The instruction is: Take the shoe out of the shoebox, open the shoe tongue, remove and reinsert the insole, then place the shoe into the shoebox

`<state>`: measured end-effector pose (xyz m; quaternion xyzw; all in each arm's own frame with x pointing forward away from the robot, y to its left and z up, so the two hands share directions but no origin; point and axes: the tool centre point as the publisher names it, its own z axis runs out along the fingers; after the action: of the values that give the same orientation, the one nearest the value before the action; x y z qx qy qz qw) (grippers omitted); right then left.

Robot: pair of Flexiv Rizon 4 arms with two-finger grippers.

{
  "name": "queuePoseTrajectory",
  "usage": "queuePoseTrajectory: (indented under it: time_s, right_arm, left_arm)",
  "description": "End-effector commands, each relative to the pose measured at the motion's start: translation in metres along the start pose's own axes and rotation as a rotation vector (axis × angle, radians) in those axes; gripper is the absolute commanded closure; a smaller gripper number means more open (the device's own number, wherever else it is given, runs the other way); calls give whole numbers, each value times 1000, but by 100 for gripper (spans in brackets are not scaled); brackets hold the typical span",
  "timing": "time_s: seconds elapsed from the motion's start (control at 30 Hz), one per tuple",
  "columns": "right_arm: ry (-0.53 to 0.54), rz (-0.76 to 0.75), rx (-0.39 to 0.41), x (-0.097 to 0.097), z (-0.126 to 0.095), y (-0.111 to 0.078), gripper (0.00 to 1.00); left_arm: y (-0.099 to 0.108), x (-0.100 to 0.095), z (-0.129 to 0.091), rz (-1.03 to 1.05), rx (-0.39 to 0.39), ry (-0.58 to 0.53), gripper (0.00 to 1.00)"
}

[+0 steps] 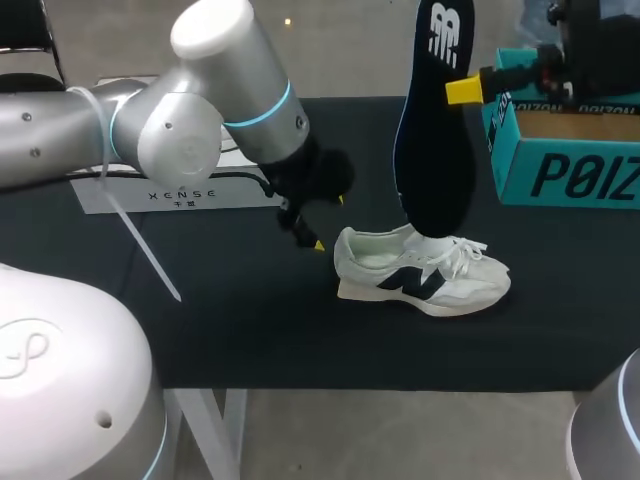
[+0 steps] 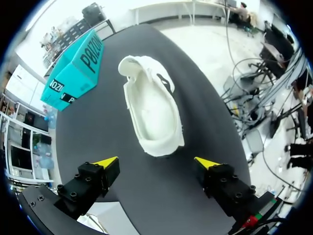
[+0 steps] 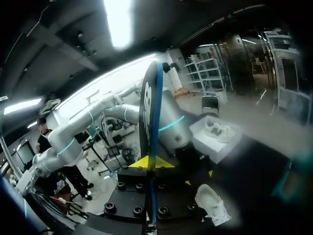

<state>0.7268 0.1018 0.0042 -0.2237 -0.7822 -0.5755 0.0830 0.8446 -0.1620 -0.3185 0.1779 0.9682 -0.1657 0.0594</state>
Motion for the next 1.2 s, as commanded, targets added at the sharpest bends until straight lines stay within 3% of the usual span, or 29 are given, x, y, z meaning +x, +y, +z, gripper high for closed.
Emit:
queuePoseTrajectory:
  time_s: [0.03, 0.2, 0.57, 0.83, 1.2]
  right_arm:
    - [-11, 7, 2, -3, 6, -1, 100]
    - [-11, 7, 2, -3, 6, -1, 100]
    - [-11, 7, 2, -3, 6, -1, 100]
    - [-11, 7, 2, -3, 6, -1, 100]
    - [-11, 7, 2, -3, 6, -1, 100]
  left_arm:
    - [0, 1, -1, 0, -3, 0, 0]
    - [0, 1, -1, 0, -3, 0, 0]
    - [-55, -32, -6, 55, 48, -50, 0]
    - [-73, -47, 26, 47, 34, -59, 0]
    - [-68, -52, 80, -18, -4, 10, 0]
